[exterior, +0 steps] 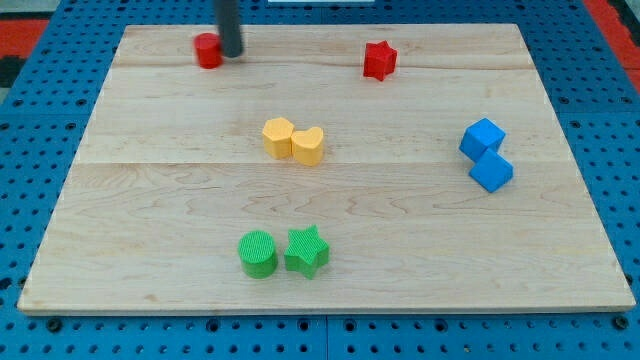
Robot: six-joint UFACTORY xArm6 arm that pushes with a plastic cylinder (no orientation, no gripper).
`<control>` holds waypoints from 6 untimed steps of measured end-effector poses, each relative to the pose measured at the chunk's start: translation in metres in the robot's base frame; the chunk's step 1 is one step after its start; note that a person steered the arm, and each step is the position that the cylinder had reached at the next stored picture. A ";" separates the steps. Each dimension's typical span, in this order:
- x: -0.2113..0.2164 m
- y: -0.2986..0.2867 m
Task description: Move the blue cube to the right of the yellow heart
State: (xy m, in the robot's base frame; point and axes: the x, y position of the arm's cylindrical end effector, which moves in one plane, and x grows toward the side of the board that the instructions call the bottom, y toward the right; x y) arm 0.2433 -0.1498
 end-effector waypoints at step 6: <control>0.064 -0.014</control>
State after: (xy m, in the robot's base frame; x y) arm 0.3072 -0.1638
